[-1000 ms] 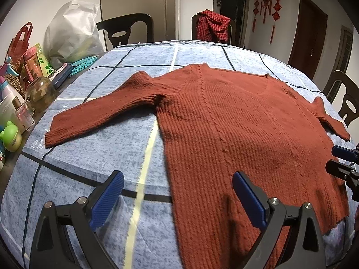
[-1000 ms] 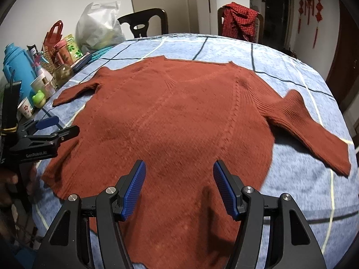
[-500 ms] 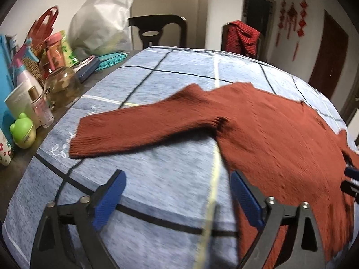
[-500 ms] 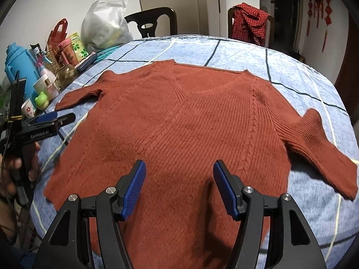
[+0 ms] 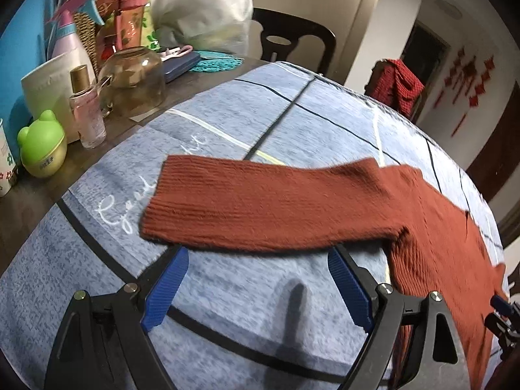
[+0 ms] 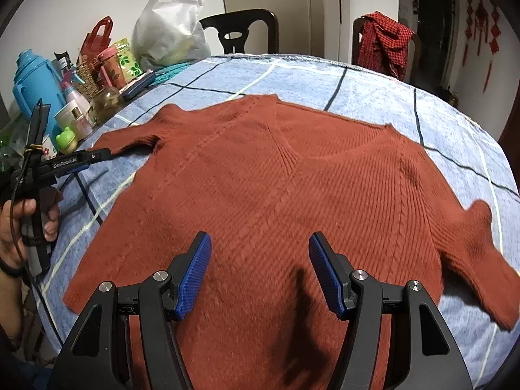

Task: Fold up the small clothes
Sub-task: 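Move the left gripper to the sweater sleeve cuff and grasp it, then carry the held sleeve across the sweater chest and open the left gripper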

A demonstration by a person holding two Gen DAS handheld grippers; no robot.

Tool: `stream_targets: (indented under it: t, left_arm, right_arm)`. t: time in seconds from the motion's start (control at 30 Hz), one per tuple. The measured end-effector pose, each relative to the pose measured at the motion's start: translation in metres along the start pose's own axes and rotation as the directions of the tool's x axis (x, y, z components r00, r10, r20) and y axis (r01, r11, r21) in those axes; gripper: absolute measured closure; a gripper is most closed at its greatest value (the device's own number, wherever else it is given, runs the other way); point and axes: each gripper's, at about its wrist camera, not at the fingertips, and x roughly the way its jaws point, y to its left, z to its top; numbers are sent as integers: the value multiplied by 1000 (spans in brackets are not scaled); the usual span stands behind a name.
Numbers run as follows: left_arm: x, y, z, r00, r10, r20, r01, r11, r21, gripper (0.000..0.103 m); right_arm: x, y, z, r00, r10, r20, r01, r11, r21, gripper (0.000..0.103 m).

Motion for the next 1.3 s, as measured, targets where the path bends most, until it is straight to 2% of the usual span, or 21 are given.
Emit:
stream_targets:
  t: [0.2,0.27,0.33,0.37,0.43,0.53,0.57,0.67,0.8,0.97,1.13,1.3]
  left_arm:
    - [7,6,10,1000,5,14,-4,999,-52,14]
    - [9,8,12,999,34,20,-33,997,-65,22]
    - [10,8,14,997,70,22,-69,995,-68,40]
    - [10,9,15,996,82,24,-80,994,-74,45]
    - [11,14,18,995,92,28,-89,992,-89,69]
    - [11,20,23,997,69,23,-66,992,-106,87]
    - [10,20,25,998,54,22,-51,993,-105,89]
    - [0,5,32,998,22,58,-19,998,-57,91]
    - [-17,-36,44,991,-83,108,78,996,50,91]
    - [-27,-104,49,964,-243,105,219,955,201,91]
    - [-13,-167,33,926,-378,-1,360,882,303,91]
    - [18,-199,0,874,-450,-185,486,821,299,90]
  right_arm:
    - [3,-3,4,1000,-1,-2,1,1000,-4,40]
    - [4,-4,3,1000,4,-5,-4,1000,-4,40]
    - [5,-5,2,1000,7,-7,-7,1000,-4,40]
    - [5,-6,1,1000,8,-8,-8,1000,-3,40]
    - [5,-8,0,1000,10,-9,-10,1000,0,40]
    - [3,-10,-2,1000,15,-6,-15,1000,7,40]
    - [3,-11,-2,1000,16,-5,-16,1000,7,40]
    - [0,-15,-4,1000,18,2,-18,1000,13,40]
    - [-5,-20,-6,1000,18,11,-18,999,28,40]
    - [-12,-27,-10,1000,13,23,-14,998,57,40]
    - [-17,-35,-14,1000,-4,27,1,996,92,40]
    - [-20,-45,-20,1000,-13,19,10,991,132,40]
